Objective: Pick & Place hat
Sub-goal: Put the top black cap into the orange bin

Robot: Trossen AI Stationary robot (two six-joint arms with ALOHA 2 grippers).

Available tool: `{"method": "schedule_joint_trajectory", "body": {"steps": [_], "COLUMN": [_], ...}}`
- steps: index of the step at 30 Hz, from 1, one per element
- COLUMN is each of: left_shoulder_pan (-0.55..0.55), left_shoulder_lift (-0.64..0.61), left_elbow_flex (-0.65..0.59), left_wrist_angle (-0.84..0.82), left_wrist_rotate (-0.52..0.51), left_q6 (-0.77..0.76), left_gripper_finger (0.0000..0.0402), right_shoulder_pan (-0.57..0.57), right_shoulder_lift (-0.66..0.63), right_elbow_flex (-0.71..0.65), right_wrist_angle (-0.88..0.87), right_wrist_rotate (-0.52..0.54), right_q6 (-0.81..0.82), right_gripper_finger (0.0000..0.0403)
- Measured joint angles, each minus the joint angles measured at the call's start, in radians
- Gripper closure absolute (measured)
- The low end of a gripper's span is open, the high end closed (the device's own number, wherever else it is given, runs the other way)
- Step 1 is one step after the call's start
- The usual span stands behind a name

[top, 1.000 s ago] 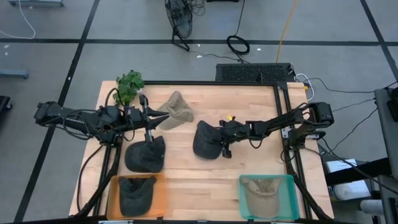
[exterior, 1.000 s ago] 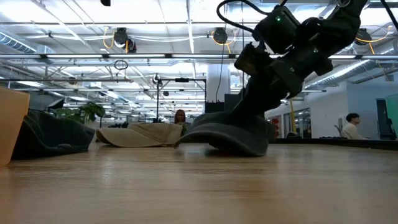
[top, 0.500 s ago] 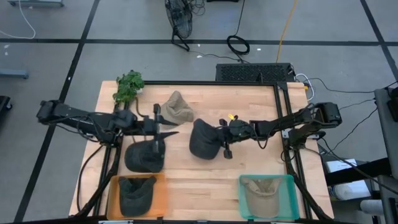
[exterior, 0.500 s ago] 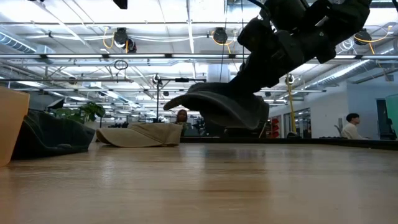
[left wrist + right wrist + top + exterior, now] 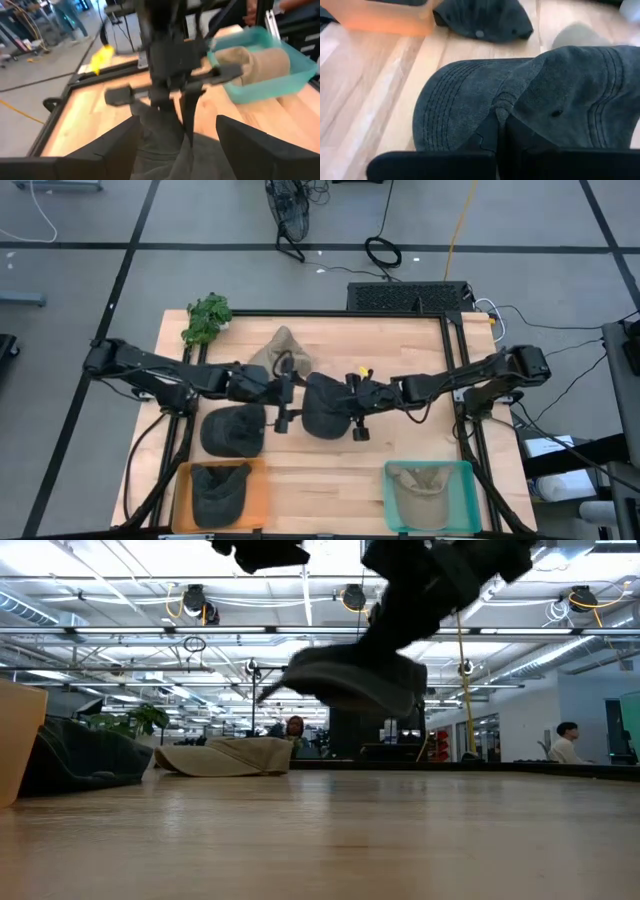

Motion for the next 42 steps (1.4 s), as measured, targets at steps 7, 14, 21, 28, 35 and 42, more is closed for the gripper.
{"method": "schedule_joint_trajectory", "body": {"steps": [7, 14, 21, 28, 35, 42], "left_shoulder_pan": [0.0, 0.0, 0.0, 0.0, 0.001, 0.001], "left_shoulder_lift": [0.086, 0.138, 0.141, 0.141, 0.141, 0.141], "left_elbow_flex": [0.055, 0.068, 0.068, 0.068, 0.068, 0.068], "left_wrist_angle": [-0.007, -0.016, -0.101, -0.115, -0.116, -0.175], "left_wrist_rotate": [0.06, 0.128, 0.128, 0.117, 0.071, 0.075], "left_q6": [0.004, 0.005, 0.005, 0.005, 0.005, 0.008], "left_gripper_finger": [0.0146, 0.0172, 0.0194, 0.0212, 0.022, 0.0221], "right_shoulder_pan": [0.066, 0.066, 0.059, 0.063, 0.064, 0.062], "right_shoulder_lift": [0.0, -0.001, -0.001, -0.001, -0.001, -0.001], "right_elbow_flex": [0.107, 0.109, 0.109, 0.109, 0.109, 0.109], "right_wrist_angle": [-0.03, -0.04, -0.075, -0.054, -0.051, -0.025], "right_wrist_rotate": [0.046, 0.05, 0.093, 0.096, 0.043, 0.044], "right_q6": [-0.016, -0.01, -0.011, -0.024, -0.013, -0.063], "right_gripper_finger": [0.0403, 0.0403, 0.0403, 0.0403, 0.0403, 0.0403]}}
